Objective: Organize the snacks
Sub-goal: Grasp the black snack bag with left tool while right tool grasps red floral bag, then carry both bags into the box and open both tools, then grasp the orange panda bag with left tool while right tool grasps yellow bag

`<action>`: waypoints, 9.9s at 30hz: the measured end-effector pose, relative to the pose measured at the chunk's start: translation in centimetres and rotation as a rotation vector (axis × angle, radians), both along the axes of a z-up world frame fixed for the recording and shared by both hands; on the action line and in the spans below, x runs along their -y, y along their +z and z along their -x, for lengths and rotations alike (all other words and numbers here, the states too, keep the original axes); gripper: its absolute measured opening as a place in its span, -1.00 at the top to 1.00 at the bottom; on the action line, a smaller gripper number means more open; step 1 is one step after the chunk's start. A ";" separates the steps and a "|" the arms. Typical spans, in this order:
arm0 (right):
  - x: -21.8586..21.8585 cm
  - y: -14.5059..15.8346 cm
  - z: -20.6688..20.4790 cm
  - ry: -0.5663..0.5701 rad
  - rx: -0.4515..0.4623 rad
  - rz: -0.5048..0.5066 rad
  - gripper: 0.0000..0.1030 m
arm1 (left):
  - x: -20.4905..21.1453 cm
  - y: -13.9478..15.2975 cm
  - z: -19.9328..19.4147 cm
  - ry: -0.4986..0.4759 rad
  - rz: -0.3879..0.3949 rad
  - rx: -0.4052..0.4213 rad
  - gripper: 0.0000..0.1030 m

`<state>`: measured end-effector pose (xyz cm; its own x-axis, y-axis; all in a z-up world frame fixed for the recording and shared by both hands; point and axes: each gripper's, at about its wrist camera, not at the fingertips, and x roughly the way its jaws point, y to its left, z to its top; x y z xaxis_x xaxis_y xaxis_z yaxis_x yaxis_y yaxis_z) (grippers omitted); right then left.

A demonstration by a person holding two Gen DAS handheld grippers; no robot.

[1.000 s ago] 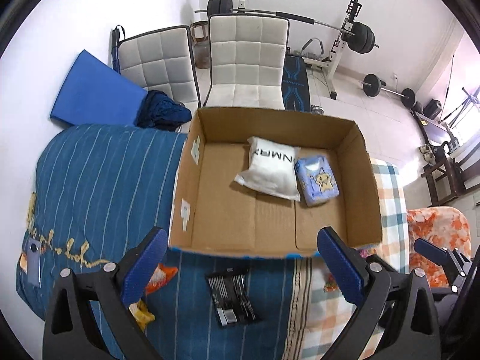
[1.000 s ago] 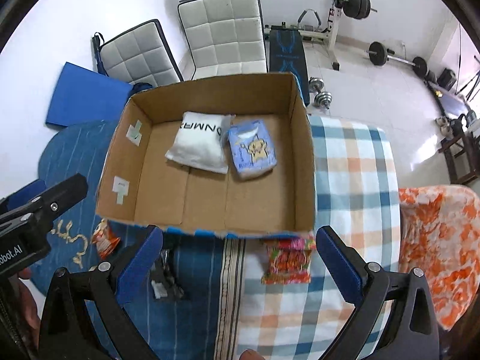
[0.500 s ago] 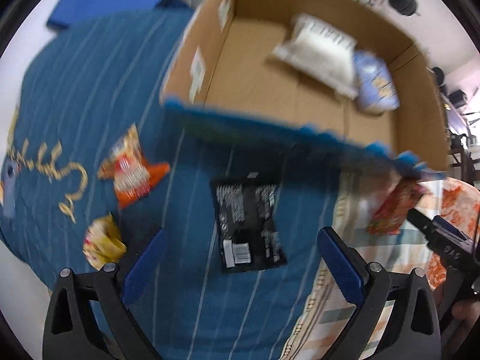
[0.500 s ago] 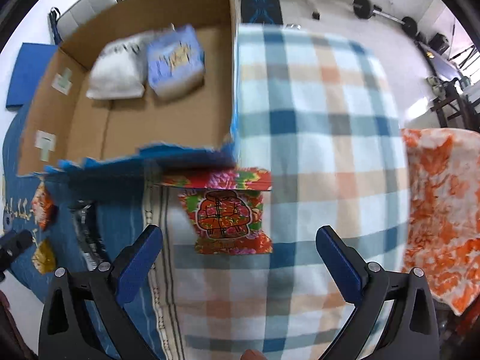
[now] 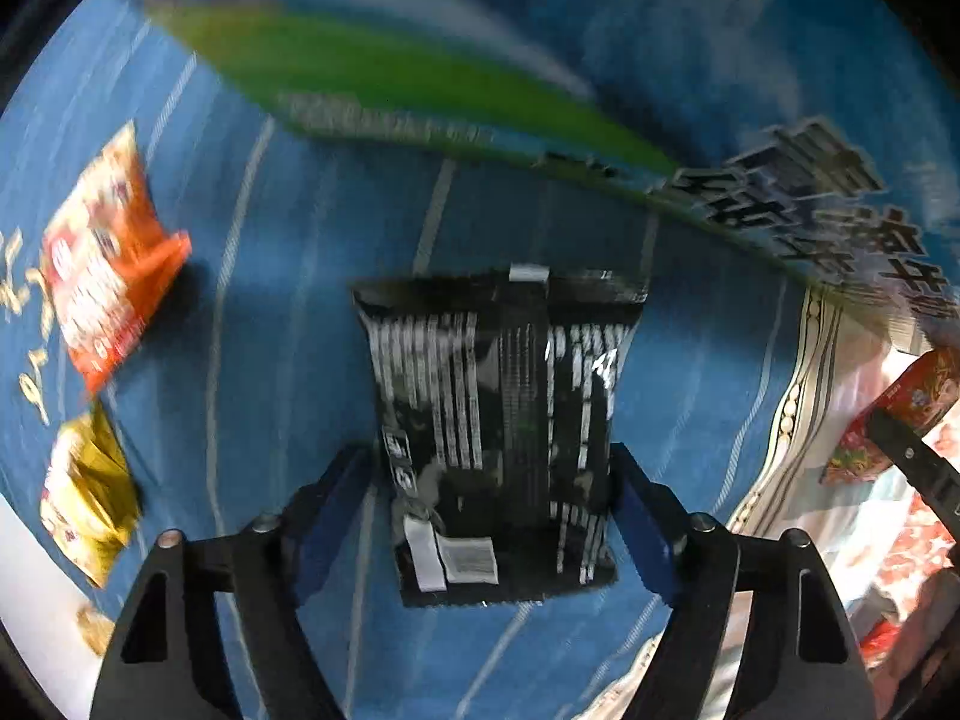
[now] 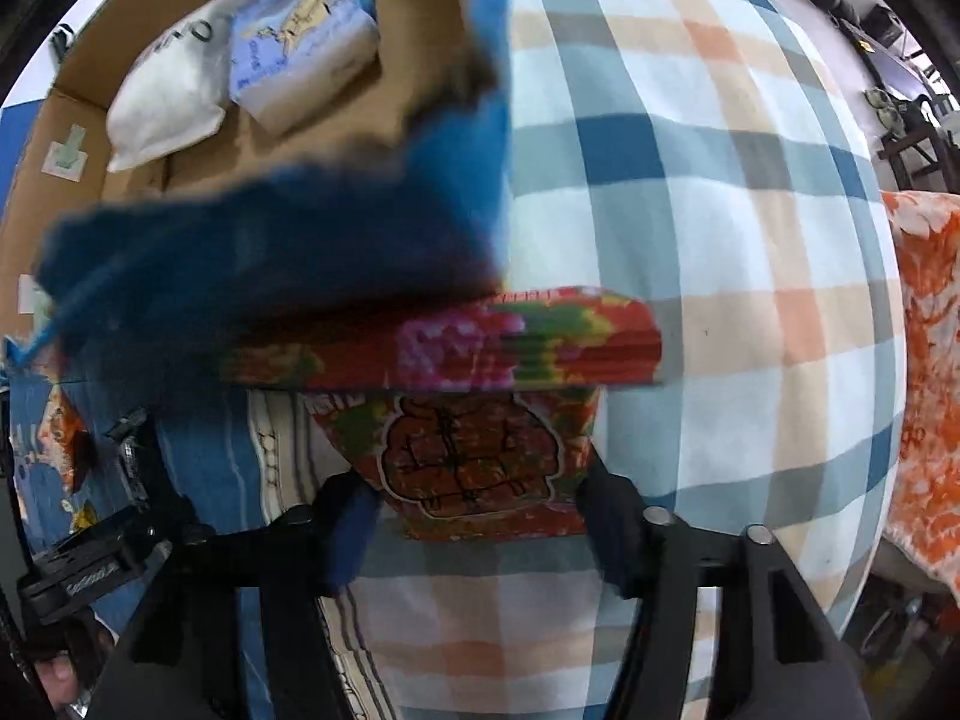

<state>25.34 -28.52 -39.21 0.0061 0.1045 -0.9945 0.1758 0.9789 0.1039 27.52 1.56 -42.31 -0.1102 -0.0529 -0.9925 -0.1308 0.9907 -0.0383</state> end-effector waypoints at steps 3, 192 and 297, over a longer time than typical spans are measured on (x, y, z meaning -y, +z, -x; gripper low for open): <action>-0.2 0.3 0.6 0.001 -0.014 -0.004 0.01 | 0.7 0.4 0.2 -0.041 -0.020 0.026 -0.11; -32.9 5.6 7.8 0.347 -0.148 -0.237 -1.00 | -29.1 8.5 14.8 0.375 -0.369 0.066 -0.95; -10.5 4.7 9.9 -0.149 -0.106 -0.001 -0.75 | -7.7 0.0 5.8 -0.211 -0.074 0.028 0.00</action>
<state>15.41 -18.03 -34.49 -0.0834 0.1109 -0.9903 0.3292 0.9411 0.0777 21.70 9.27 -42.36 -0.0831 0.0411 -0.9957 0.0799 0.9962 0.0344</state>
